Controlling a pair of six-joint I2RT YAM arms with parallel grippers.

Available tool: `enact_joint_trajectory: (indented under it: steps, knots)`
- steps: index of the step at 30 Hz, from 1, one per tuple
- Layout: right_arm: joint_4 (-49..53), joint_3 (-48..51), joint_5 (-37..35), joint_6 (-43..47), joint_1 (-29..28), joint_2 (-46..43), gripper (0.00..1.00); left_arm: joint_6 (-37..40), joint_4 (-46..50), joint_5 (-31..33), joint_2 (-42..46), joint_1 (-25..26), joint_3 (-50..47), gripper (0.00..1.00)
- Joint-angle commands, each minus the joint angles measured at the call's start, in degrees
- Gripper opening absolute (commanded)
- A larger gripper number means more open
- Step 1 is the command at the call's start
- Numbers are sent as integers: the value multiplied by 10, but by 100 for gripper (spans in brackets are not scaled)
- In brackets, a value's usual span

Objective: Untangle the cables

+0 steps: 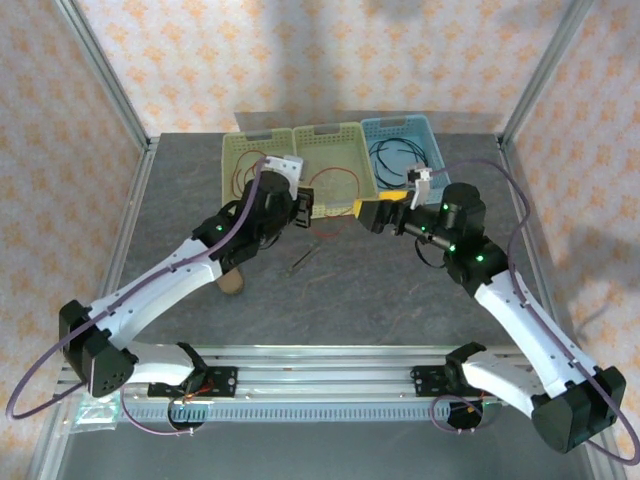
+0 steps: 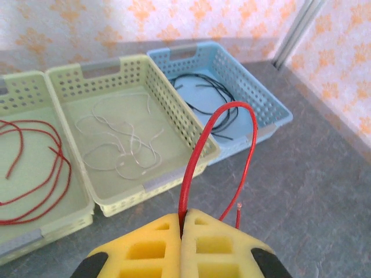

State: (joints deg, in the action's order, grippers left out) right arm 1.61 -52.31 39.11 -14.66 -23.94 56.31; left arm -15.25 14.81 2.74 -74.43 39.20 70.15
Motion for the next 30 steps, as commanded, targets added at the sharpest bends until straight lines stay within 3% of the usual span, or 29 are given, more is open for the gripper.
enact_joint_trajectory:
  steps: [1,13,23,30]
  knots:
    - [-63,-23,-53,27,-12,10,100,2,-23,12,28,-18,24,0]
    - [-130,-130,-131,108,-46,140,100,-24,-28,-31,10,-118,47,0]
    - [-110,-242,-196,156,-126,290,100,-63,-35,-69,-37,-214,35,0]
    - [-76,-327,-243,166,-153,386,100,-70,-70,-86,-64,-277,11,0]
